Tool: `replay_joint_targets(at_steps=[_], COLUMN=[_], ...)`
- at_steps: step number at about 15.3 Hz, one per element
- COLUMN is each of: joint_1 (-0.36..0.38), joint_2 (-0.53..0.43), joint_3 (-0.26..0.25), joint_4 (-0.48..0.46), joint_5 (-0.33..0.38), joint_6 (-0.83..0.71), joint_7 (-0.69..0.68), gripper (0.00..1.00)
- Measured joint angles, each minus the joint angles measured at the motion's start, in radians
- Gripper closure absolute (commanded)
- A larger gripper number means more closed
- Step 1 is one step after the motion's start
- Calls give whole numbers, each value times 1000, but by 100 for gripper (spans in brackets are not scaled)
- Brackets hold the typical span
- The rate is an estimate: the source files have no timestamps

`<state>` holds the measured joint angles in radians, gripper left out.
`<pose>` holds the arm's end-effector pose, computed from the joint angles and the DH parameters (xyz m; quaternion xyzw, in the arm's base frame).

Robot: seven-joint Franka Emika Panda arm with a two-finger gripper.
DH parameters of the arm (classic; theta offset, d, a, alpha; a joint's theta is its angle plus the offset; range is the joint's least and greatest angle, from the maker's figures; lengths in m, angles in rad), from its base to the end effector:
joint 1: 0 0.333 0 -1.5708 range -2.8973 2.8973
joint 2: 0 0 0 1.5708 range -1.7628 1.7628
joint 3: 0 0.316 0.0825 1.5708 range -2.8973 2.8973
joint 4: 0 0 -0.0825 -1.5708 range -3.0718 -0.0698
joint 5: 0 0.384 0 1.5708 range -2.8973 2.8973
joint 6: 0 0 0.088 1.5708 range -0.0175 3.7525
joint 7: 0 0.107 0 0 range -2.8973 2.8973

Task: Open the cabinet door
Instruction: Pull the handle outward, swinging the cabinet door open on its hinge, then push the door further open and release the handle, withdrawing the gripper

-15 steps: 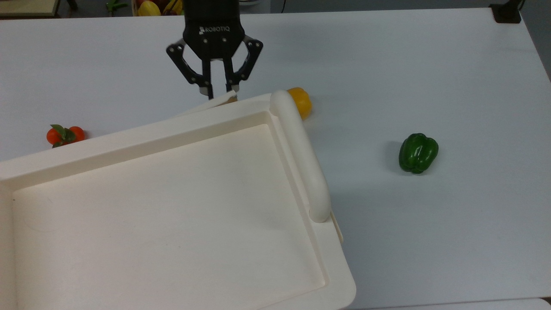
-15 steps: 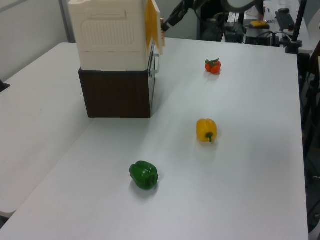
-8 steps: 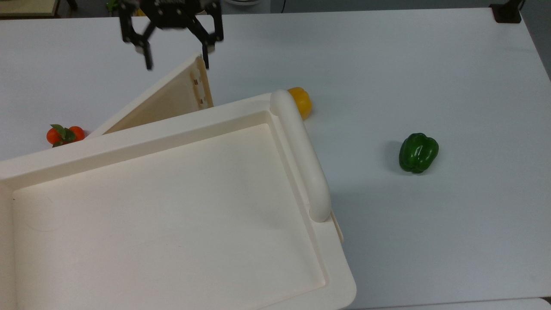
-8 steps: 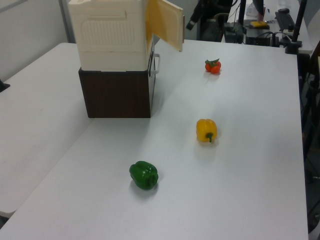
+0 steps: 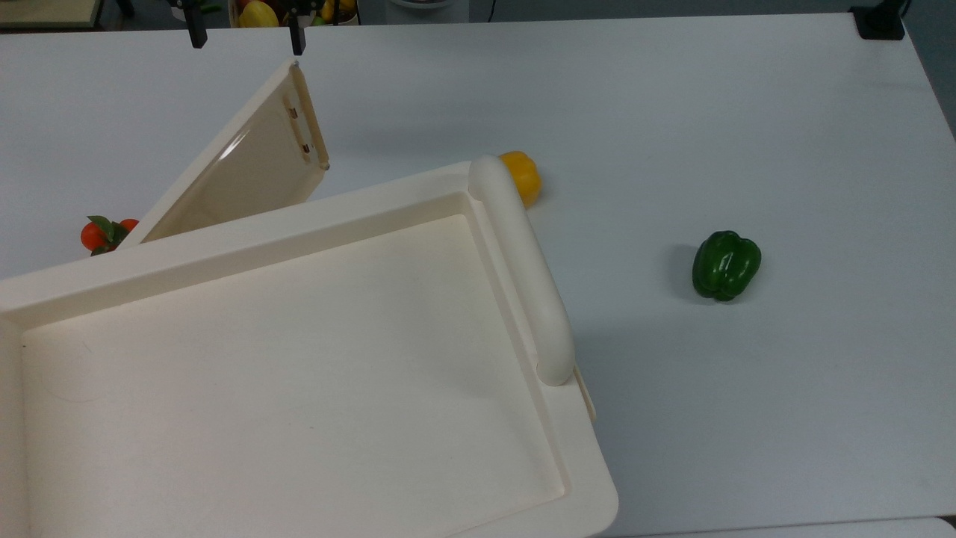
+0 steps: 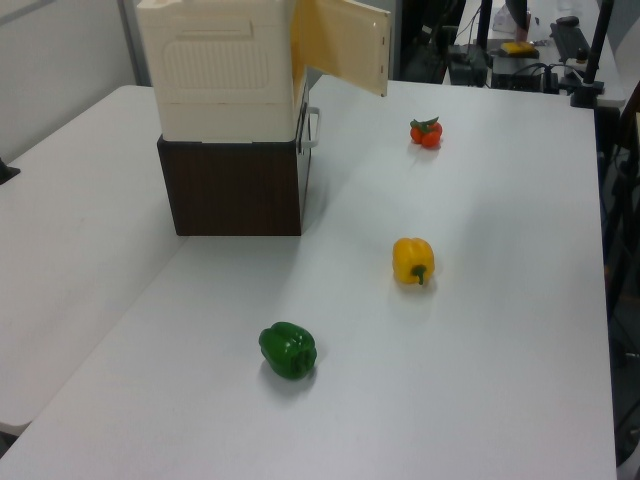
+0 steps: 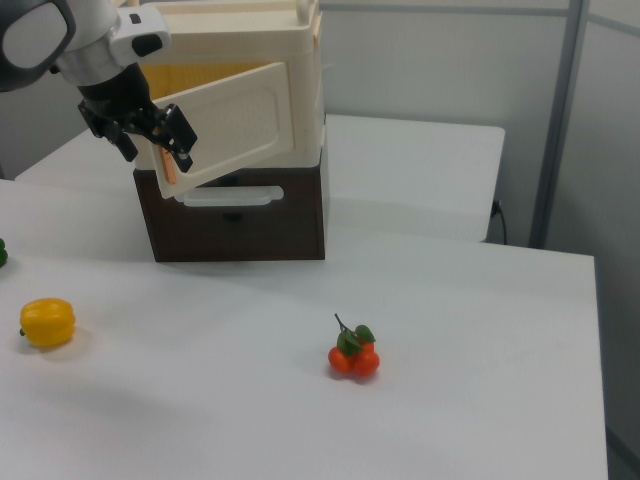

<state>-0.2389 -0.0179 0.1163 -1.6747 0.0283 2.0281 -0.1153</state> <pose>0.5832 -0.0696 0.6318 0.9827 -0.0072 0.1847 0.0094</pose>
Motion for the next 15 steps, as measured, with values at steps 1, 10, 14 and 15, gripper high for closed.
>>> replay_joint_targets(at_steps=[1,10,14,15], joint_1=[0,21,12,6], joint_2=[2,63,88,87], joint_3=[0,12,4,2], joint_4=[0,0,2,2], joint_5=[0,-1,-10,-12], joint_6=[0,169,191,190], joint_7=[28,255,256,254], gripper=[0,0,0,0])
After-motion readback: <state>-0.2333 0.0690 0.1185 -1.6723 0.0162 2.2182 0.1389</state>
